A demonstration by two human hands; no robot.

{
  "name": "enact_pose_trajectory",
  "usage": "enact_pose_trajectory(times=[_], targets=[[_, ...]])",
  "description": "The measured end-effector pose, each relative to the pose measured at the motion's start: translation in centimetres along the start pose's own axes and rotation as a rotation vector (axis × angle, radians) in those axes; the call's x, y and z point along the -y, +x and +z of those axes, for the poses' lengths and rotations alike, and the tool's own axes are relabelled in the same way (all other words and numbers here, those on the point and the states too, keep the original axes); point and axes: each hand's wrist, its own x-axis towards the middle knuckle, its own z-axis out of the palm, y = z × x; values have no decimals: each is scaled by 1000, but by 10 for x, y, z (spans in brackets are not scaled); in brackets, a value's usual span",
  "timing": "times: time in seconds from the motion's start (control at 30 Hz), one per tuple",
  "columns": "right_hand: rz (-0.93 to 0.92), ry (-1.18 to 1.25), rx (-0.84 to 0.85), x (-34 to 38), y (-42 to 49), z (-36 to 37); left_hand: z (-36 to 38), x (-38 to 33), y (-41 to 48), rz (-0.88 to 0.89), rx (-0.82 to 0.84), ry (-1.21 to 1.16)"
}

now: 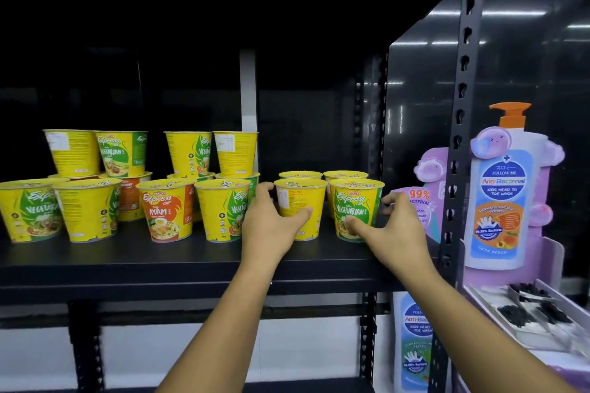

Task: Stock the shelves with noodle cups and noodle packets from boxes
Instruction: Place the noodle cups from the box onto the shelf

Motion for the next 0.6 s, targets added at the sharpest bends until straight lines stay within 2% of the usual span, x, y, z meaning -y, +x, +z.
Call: enact_pose_trajectory(times=[0.07,0.2,0.47,0.6], targets=[[-87,-28,-42,-1,-6,0,-1,-3,-6,75,-73,4],[-253,-53,11,-3,-17,0,-3,-6,-15,208,-111,70],[-545,-243,279,-1,-31,-2,-10,-2,-32,366,111,481],[-569,-385,237,6,-42,8,-21,4,-42,399,187,585]])
